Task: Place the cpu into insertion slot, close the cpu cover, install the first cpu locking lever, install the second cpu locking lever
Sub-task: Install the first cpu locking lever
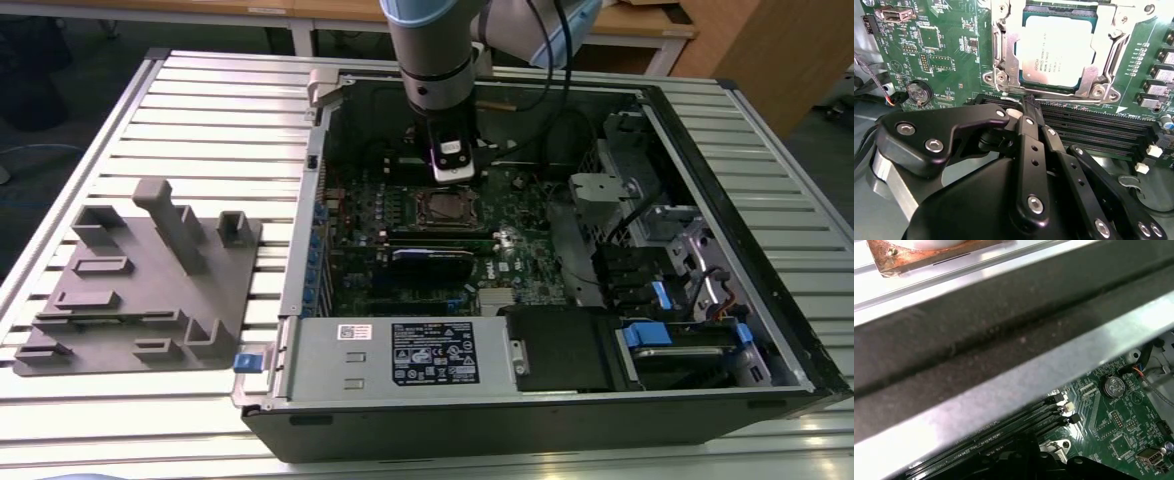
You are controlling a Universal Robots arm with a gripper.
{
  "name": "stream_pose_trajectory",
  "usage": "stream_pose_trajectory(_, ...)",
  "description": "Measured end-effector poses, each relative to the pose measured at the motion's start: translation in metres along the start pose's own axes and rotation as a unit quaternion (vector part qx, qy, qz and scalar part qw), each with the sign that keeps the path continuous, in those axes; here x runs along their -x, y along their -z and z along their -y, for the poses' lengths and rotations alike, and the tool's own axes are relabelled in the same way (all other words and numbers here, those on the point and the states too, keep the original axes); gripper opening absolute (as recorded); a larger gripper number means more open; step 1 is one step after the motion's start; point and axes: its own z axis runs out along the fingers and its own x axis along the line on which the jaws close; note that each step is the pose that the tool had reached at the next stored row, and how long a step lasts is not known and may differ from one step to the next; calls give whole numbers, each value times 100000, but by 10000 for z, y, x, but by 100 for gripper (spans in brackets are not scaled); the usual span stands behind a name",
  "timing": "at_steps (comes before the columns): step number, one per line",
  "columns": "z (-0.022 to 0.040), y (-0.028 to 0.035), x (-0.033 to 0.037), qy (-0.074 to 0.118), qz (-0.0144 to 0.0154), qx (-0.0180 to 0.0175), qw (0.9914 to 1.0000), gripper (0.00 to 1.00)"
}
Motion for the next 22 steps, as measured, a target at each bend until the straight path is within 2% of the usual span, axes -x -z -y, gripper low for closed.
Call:
stream_pose_trajectory(3,0,0,0,37,68,-135,100000,11)
stream_pose_trajectory(6,-1,6,1,31,57,-126,100000,11)
stream_pose_trajectory(9,-15,58,8,11,33,-46,100000,11)
stream_pose_trajectory(11,-17,64,10,13,33,-37,100000,11)
stream_pose_trajectory(12,-16,65,9,41,204,47,100000,11)
stream_pose_trajectory(14,-14,64,6,172,912,423,99995,11)
stream_pose_trajectory(15,-13,64,4,202,1085,515,99993,11)
stream_pose_trajectory(18,-8,66,-6,178,1132,714,99991,11)
stream_pose_trajectory(22,3,72,-28,11,967,1363,99986,11)
